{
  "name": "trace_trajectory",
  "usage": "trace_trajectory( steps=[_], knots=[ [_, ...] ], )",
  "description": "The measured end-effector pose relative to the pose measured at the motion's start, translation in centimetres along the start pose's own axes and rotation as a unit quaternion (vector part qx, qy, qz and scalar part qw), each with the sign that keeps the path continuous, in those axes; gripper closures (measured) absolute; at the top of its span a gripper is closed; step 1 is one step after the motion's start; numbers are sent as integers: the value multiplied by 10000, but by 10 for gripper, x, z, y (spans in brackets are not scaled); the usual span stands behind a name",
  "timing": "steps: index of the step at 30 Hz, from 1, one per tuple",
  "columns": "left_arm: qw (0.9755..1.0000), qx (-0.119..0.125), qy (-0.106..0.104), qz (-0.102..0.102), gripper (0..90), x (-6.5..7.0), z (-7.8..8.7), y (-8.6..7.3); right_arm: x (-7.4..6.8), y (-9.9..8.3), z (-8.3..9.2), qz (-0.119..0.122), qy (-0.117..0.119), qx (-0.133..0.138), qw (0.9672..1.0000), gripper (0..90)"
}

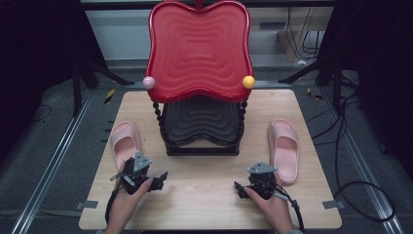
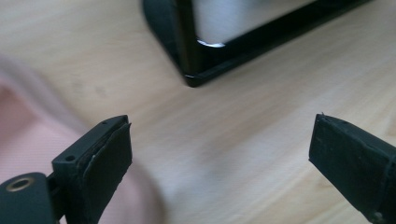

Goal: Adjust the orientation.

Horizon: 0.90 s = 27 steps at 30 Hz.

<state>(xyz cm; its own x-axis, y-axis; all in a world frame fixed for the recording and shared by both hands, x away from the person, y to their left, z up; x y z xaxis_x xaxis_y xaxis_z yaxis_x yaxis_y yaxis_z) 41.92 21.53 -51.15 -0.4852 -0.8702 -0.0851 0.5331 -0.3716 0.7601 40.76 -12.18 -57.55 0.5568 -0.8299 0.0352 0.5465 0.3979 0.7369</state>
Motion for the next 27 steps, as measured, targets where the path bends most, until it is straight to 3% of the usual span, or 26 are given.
trace_trajectory(
  steps=[1,3,8,11,14,17,19,20,21,27],
  knots=[
    [10000,0,0,0,51,0,0,0,0,0,0,0,0,0,10000,66],
    [10000,-34,70,20,51,-14,5,5,0,0,0,3,-1,-1,10000,67],
    [9988,-82,464,116,46,-68,13,27,0,0,0,3,0,0,10000,66],
    [9967,54,729,366,58,-98,19,31,0,0,0,-3,0,-4,10000,67],
    [9923,10,1144,482,71,-129,28,16,0,0,0,4,-1,-1,10000,66],
    [9909,33,1171,661,87,-141,31,4,0,0,0,1,-2,-2,10000,66],
    [9878,-12,1246,938,119,-155,31,-13,0,0,0,-5,2,-5,10000,67],
    [9878,-12,1246,938,137,-155,31,-13,0,0,0,-5,2,-5,10000,67],
    [9865,16,1234,1071,152,-159,32,-18,0,0,0,-4,-2,-4,10000,67],
    [9874,1,1201,1030,216,-156,26,-21,0,0,0,-4,-3,-3,10000,67]
  ],
)
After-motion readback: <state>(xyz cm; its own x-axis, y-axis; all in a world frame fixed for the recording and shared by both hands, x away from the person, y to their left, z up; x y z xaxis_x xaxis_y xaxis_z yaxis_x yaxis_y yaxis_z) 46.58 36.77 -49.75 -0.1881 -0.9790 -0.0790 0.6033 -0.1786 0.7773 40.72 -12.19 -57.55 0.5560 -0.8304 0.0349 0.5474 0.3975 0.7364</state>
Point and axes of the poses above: each handheld gripper's, and its own axes: z roughly backward along the jaws, y roughly out of its top, x roughly to its right, the point moved 9 cm from there along -z, roughly forward along the jaws, and after that the axes turned 2 degrees about z, right-handed, at the moved point
